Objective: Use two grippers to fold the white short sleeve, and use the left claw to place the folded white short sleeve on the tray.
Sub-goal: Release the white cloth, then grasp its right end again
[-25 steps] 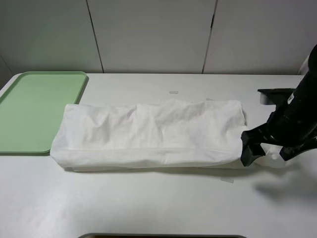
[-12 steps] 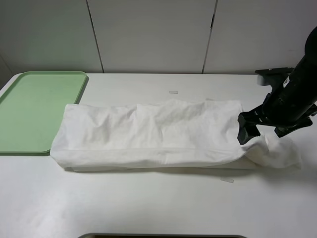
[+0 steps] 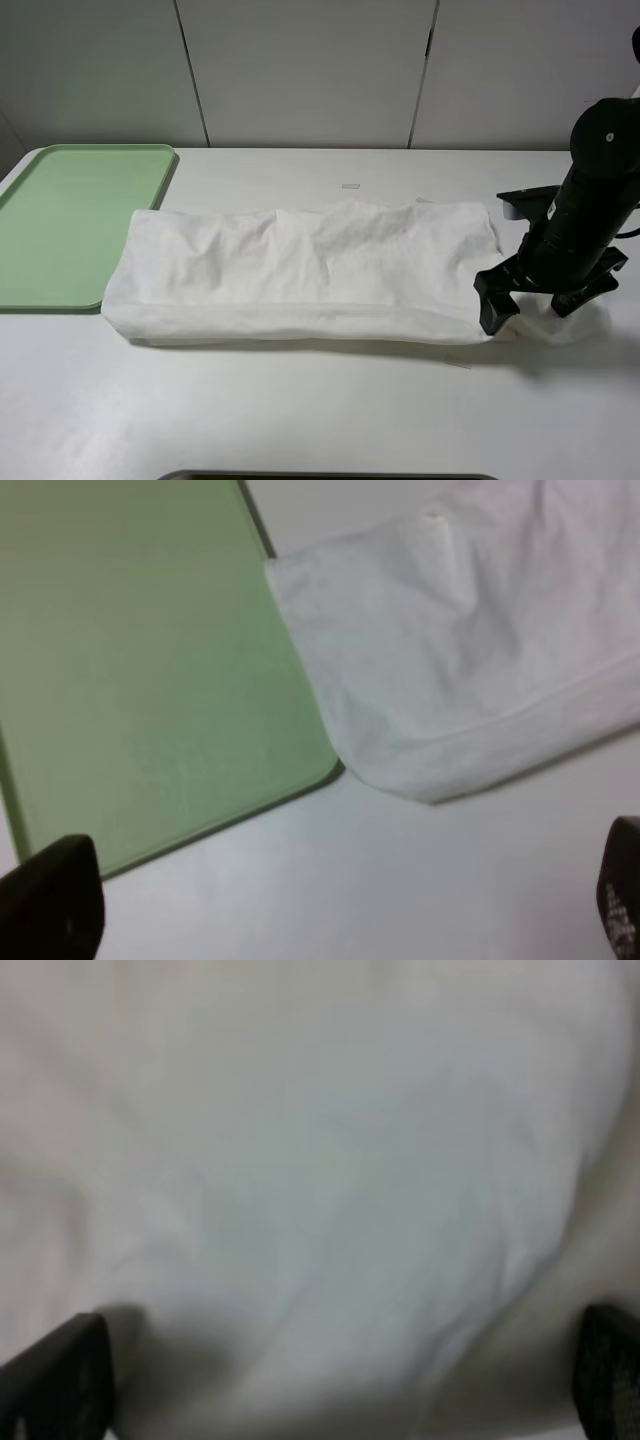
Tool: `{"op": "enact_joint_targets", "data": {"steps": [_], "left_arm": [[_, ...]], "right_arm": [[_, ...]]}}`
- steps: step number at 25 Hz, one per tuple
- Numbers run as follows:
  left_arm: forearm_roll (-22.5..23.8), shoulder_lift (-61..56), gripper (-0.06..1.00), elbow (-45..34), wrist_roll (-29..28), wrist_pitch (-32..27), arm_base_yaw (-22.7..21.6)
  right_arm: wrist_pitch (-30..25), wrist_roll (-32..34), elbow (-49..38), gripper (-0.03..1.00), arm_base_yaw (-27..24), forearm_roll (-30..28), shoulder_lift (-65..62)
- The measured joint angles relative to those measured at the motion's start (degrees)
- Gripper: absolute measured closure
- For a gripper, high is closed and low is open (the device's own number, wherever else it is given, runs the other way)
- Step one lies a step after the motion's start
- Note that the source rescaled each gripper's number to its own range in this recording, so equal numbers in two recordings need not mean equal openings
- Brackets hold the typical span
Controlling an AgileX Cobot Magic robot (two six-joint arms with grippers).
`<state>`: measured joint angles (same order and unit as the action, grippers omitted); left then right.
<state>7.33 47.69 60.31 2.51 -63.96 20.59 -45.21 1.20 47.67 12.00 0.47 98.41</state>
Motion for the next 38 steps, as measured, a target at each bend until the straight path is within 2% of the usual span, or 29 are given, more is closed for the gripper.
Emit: {"op": "enact_joint_targets", "data": {"steps": [8,18,24,26,29,38], "left_arm": [[0.0,-4.9,-0.04,-0.1,0.0,-0.1,0.0],[0.0,-17.1,-0.04,-1.5,-2.5,-0.9,0.0],[-0.4,-25.7,-0.04,-11.6,-3.0,-1.0,0.0],[-0.7,-26.7,-0.04,-12.7,-3.0,-1.0,0.0],[-4.3,-35.9,-0.04,-23.0,-3.0,1.3,0.0],[-6.6,-44.5,-0.04,-31.9,-3.0,2.9,0.0]], "right_arm": [[1.6,0.0,-2.5,-0.03,0.0,0.1,-0.8],[1.5,0.0,-0.2,-0.03,0.0,0.6,-16.0],[1.4,-0.7,-0.2,-0.03,0.0,0.8,-22.3],[1.3,-1.2,-0.2,-0.03,0.0,0.8,-23.2],[1.3,-1.2,-0.2,-0.03,0.0,0.9,-23.6],[1.3,-1.2,-0.2,-0.03,0.0,0.9,-23.6]]}}
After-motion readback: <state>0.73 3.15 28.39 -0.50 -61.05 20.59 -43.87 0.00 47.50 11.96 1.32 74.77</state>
